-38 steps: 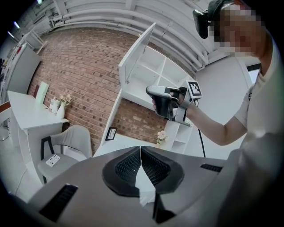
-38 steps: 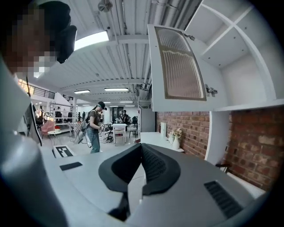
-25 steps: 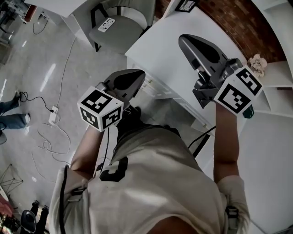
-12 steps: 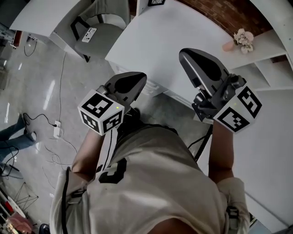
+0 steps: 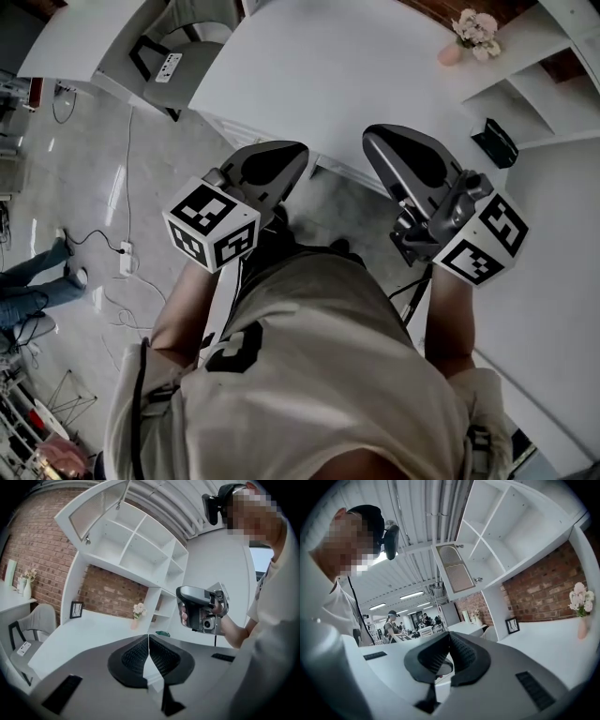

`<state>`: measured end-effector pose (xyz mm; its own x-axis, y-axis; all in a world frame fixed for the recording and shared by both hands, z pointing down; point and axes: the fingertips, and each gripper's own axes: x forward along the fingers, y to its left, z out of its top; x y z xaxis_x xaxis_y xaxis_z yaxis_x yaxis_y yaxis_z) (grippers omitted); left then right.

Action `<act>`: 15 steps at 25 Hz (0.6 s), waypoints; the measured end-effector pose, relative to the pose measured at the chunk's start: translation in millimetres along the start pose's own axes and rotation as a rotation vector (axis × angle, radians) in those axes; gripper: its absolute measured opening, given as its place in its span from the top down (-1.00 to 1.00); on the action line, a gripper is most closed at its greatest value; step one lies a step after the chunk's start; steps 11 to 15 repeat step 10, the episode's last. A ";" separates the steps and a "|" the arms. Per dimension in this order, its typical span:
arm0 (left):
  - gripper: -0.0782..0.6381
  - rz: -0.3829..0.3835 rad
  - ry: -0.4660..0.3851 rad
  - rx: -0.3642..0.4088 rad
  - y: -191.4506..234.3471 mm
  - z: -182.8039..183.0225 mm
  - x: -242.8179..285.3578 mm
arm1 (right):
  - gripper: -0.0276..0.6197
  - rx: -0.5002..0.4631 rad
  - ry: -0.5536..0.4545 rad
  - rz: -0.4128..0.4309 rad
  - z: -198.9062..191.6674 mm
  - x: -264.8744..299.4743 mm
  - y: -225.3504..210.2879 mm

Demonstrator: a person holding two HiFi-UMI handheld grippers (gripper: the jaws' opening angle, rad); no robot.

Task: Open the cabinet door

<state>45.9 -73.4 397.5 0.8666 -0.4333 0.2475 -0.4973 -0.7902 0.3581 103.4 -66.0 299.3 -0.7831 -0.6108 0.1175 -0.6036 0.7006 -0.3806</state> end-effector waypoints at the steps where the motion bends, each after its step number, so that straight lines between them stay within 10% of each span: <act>1: 0.73 0.004 0.004 0.002 -1.0 5.0 3.4 | 0.83 0.010 -0.002 0.005 3.0 -1.7 -3.0; 15: 0.73 0.065 0.027 0.045 -42.9 -42.2 56.0 | 0.83 0.079 -0.059 0.037 -53.7 -85.2 -41.5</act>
